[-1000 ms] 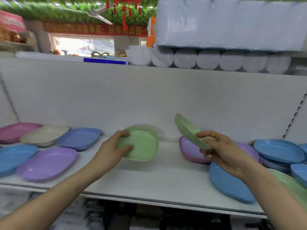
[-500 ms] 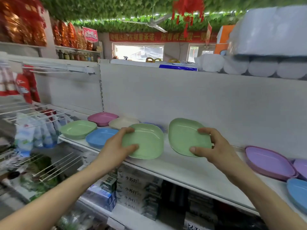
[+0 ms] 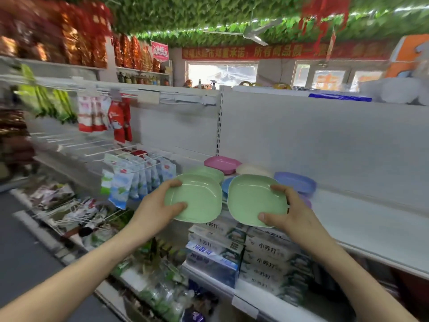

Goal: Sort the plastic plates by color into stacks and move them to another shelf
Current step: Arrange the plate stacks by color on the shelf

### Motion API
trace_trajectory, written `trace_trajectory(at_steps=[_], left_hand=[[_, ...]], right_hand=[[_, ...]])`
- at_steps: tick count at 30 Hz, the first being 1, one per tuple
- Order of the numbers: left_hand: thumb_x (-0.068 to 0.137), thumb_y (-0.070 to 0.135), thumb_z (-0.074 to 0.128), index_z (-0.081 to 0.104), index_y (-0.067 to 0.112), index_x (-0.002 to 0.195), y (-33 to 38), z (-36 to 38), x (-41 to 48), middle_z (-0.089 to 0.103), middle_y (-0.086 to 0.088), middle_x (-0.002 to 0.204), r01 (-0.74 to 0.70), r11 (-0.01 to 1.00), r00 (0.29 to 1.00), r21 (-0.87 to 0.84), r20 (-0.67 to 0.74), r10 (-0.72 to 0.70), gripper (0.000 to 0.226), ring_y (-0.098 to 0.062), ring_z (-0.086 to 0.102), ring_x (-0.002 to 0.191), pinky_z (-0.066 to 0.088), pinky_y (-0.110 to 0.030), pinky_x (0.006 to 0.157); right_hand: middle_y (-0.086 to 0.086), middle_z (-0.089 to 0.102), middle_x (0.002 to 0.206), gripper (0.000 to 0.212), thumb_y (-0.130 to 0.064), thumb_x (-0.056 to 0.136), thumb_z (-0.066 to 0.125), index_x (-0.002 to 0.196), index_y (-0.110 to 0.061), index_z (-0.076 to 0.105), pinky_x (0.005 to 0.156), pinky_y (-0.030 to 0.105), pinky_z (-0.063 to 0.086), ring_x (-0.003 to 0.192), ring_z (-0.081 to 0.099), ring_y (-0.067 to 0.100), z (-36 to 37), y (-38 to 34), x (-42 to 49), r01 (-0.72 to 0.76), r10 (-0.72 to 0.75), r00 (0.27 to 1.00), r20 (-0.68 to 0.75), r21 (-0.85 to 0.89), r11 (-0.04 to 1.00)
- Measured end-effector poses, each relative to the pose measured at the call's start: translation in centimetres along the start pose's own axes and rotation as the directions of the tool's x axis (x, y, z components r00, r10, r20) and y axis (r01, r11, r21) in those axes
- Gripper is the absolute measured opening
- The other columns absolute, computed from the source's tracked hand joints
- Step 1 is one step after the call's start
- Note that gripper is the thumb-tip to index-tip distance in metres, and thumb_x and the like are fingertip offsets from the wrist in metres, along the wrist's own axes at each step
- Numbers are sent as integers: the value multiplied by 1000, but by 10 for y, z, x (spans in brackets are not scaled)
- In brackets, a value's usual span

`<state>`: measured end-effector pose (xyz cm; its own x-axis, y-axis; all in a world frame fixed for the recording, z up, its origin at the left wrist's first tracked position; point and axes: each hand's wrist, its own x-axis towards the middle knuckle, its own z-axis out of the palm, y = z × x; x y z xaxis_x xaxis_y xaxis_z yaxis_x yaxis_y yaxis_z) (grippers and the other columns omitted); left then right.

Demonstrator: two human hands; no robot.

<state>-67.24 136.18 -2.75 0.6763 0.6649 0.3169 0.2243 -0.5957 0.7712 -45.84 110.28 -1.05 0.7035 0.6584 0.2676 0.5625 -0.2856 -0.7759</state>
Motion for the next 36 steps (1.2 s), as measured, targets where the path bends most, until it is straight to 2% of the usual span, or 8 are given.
trace_trajectory(at_steps=[5,10,14,20,23,29,33,36], left_hand=[[91,30,74,53,38,134,-34,-22,6,58,18,128,-3,999,1000,-41,7,3,48,-4,60,112,54,-31,92],[92,33,73,53,40,135,-62,-27,25,56,18,130,17,999,1000,-44,-3,-17,48,-4,58,112,50,-26,86],[91,33,74,54,41,133,-76,-35,49,57,19,129,32,998,999,-46,-40,-34,47,-10,58,115,51,-35,93],[92,32,73,55,39,133,-80,-45,99,55,14,137,7,999,998,-44,-68,-10,45,-14,54,123,47,-41,104],[89,29,76,56,37,132,-85,-37,119,56,14,137,-24,997,999,-68,-43,21,48,-14,54,125,46,-43,107],[91,27,73,56,36,133,-106,-33,163,56,9,136,-33,996,999,-81,-3,33,46,-16,53,124,43,-34,96],[93,26,71,58,31,134,-112,-44,197,58,5,135,-34,992,999,-118,3,34,43,-20,54,124,45,-42,104],[94,26,71,59,29,134,-113,-51,217,59,3,132,-53,990,998,-134,14,56,42,-21,55,121,46,-43,103]], right_hand=[[-14,48,128,76,-36,77,86,141,-38,43,93,30,37,119,48,13,39,-22,5,-3,2,1000,-11,-101,995],[-17,51,129,77,-42,78,82,143,-40,41,97,36,44,118,52,13,58,-34,28,31,-34,999,-14,-184,982],[-21,47,129,76,-44,78,80,143,-40,40,96,40,50,113,60,19,73,-39,58,78,-80,997,-6,-180,981],[-24,47,130,73,-43,81,78,144,-40,41,93,31,40,119,47,6,84,-34,93,86,-96,994,-52,-177,980],[-23,50,134,70,-43,80,78,140,-43,42,94,33,42,122,49,9,86,-27,106,50,-61,996,-65,-165,985],[-20,53,135,70,-45,81,78,142,-38,44,91,33,44,117,53,10,103,-33,130,-11,-17,992,-126,-224,975],[-16,53,129,69,-46,84,76,145,-36,45,87,29,40,109,50,8,119,-45,147,-105,64,986,-152,-278,955],[-9,57,138,70,-45,84,75,146,-32,46,91,33,45,114,54,15,128,-55,160,-148,105,982,-155,-301,942]])
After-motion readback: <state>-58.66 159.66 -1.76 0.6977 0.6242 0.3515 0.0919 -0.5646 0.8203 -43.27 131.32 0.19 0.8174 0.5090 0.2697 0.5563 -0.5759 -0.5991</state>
